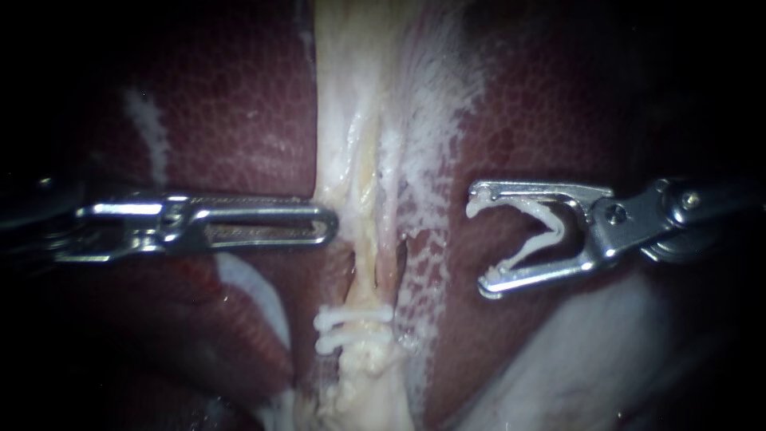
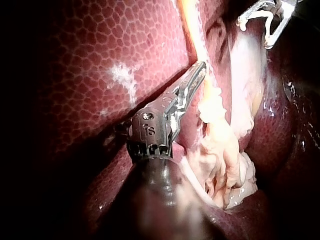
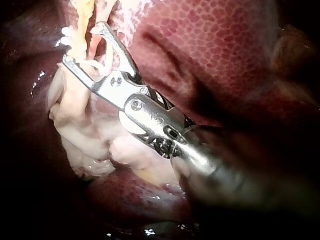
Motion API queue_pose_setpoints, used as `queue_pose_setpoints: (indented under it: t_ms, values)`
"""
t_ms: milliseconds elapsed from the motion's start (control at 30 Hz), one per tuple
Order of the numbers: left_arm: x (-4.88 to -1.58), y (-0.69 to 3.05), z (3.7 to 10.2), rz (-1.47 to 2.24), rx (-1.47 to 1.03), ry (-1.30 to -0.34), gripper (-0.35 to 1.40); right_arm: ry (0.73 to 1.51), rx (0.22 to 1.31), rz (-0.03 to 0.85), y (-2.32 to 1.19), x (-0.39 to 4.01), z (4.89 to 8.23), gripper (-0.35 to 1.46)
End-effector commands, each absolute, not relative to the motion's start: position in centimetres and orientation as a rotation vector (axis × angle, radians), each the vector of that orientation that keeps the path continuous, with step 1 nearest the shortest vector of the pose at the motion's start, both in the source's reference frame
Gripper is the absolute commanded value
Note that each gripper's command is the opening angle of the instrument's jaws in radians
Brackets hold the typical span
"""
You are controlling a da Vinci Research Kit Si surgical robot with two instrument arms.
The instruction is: Clipping third clip left tube
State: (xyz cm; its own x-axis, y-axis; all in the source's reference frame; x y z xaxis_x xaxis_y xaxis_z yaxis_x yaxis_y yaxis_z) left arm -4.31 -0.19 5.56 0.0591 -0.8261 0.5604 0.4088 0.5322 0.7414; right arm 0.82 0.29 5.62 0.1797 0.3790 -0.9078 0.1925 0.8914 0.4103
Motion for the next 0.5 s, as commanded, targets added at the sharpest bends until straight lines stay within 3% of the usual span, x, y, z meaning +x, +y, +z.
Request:
queue_pose_setpoints:
  t_ms: [33,500]
  values:
    - [-4.31,-0.19,5.56,-0.983,0.442,-1.169,-0.35,1.401,0.493,0.139,0.28,0.83,5.62,0.60]
    - [-4.10,-0.04,5.21,-0.991,0.463,-1.173,-0.35,1.398,0.546,0.165,-0.08,1.18,6.07,0.60]
